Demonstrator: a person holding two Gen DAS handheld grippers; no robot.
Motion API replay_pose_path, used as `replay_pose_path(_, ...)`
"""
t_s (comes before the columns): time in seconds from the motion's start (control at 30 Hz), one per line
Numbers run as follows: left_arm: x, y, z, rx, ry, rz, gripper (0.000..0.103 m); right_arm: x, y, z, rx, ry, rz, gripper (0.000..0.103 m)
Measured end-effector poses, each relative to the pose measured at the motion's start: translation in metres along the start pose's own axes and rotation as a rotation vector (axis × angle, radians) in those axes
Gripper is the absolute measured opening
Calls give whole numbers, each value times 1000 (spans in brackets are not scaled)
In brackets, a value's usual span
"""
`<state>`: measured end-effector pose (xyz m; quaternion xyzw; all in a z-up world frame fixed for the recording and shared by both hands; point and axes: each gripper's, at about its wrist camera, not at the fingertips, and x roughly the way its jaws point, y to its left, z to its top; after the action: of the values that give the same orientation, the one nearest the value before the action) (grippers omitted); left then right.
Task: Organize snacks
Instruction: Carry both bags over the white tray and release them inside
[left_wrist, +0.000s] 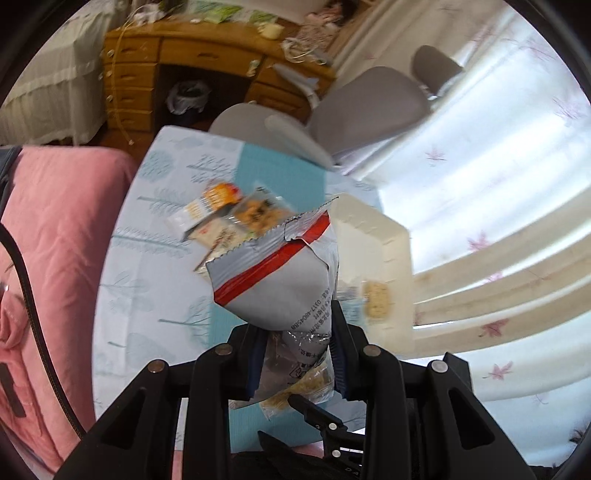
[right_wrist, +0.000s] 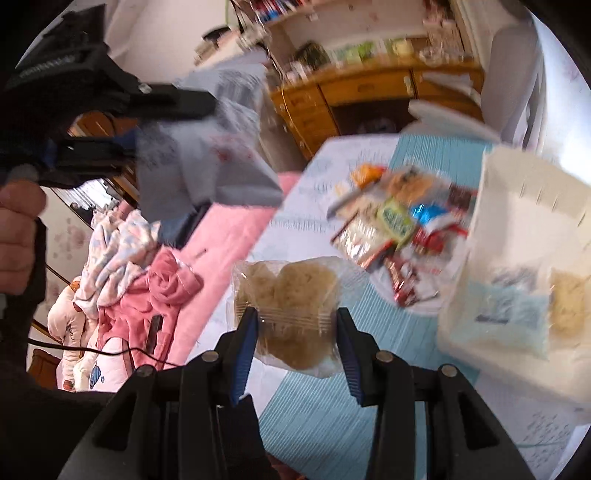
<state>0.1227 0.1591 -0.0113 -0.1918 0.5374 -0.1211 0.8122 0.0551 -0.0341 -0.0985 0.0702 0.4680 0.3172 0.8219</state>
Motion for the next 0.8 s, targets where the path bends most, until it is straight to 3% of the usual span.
replay_pose_path(0.33,14,-57,-2,75,2,-50,29,-58,-23,5,-14,-143,-82,42)
replay_pose_path(0.8,65,-110,11,149,54,-84,30,-84,-79,-1,75,-167,-195,43)
